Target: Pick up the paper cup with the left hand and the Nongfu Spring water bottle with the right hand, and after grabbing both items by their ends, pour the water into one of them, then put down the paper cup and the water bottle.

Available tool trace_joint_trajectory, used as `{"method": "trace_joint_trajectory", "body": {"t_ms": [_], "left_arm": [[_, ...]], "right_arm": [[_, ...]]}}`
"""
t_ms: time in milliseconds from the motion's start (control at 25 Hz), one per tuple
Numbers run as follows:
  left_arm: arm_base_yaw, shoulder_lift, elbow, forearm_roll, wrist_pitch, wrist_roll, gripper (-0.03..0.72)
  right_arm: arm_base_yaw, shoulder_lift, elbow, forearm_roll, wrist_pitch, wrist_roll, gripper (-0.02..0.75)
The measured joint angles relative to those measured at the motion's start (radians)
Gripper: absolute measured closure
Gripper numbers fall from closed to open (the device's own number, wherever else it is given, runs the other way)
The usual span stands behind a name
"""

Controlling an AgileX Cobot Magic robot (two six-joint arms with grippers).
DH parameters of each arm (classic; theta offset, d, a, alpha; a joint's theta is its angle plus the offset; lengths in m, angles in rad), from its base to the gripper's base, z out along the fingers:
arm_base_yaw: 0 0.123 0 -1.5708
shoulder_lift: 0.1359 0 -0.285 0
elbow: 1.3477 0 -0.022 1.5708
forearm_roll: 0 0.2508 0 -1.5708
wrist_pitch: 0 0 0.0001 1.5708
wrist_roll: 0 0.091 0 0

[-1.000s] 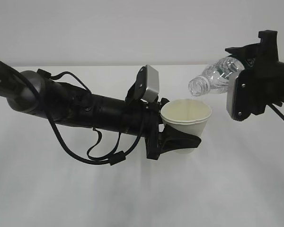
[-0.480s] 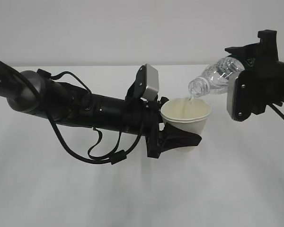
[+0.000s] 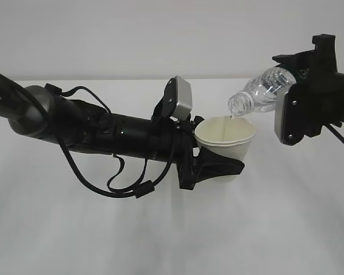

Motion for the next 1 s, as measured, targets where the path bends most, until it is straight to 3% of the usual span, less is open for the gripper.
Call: {"method": "trace_joint_trajectory", "body": {"t_ms": [1000], "left_arm": [[0.000,0.000,0.000,0.000,0.001,0.000,0.244]], "right_arm": [[0.000,0.000,0.000,0.000,0.000,0.000,0.237]]}}
